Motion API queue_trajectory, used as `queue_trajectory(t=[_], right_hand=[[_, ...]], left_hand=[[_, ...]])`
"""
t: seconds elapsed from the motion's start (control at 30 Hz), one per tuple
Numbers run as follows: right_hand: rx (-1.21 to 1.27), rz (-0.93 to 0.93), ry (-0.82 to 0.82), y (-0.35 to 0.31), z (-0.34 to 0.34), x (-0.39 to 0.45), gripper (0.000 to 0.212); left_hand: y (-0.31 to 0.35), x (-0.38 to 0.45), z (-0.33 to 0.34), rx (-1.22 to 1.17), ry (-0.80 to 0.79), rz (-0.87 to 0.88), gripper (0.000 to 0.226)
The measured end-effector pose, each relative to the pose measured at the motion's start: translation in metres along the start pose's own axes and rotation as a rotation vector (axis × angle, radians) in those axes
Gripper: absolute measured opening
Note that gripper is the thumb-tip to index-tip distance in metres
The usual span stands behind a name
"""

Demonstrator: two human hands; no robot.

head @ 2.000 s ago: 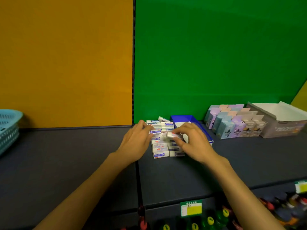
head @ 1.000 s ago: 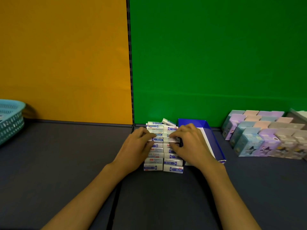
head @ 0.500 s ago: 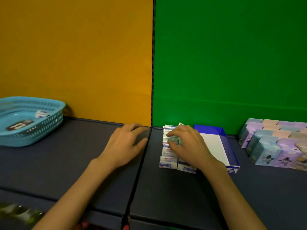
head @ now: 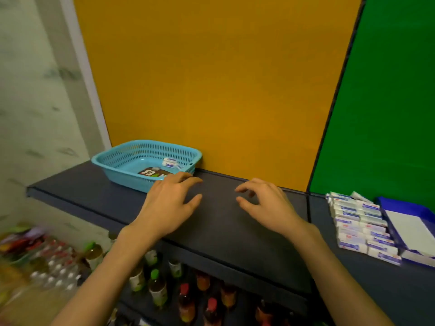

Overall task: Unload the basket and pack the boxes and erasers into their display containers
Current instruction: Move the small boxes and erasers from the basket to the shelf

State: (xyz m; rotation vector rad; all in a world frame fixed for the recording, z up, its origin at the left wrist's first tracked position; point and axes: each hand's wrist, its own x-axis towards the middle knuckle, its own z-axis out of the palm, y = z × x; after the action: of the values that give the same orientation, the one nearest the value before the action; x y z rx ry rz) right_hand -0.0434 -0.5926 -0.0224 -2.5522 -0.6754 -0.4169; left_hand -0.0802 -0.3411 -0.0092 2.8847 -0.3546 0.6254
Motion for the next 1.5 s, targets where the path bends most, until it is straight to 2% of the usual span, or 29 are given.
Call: queue_trajectory(t=[0.27,0.4,0.57,0.77,1.0,1.33,1.5], right_hand=[[-0.097,0.051,0.071,-0.104,0.047,0.057,0.024],[-0.123,0.057,0.044,-0.140,0.059,0.083,0.021],[-0.147,0.065,0.032,-0.158,0.077,0.120,0.020],[-0.201,0.091,0.030,-0.150,0.102,0.177,0.022],[-0.208,0.151,-0.007,-0.129,0.125,0.232,0.023],[-0.241,0.180,-0.110,-0.106,0.155,0.273,0.020],[-0.276,0.219,-0.123,-0.098,0.162,0.277,0.019]], left_hand=[[-0.124,-0.040,-0.053,-0.023,0.040,-0.050,0.045],[-0.167,-0.039,-0.065,-0.056,0.034,-0.051,0.044],[-0.209,-0.017,-0.070,-0.082,0.029,-0.045,0.046],[-0.248,0.037,-0.059,-0.098,0.013,0.010,0.043],[-0.282,0.117,-0.027,-0.015,-0.158,0.121,0.048],[-0.285,0.206,0.048,0.064,-0.473,0.328,0.053],[-0.287,0.235,0.083,0.101,-0.574,0.401,0.046]])
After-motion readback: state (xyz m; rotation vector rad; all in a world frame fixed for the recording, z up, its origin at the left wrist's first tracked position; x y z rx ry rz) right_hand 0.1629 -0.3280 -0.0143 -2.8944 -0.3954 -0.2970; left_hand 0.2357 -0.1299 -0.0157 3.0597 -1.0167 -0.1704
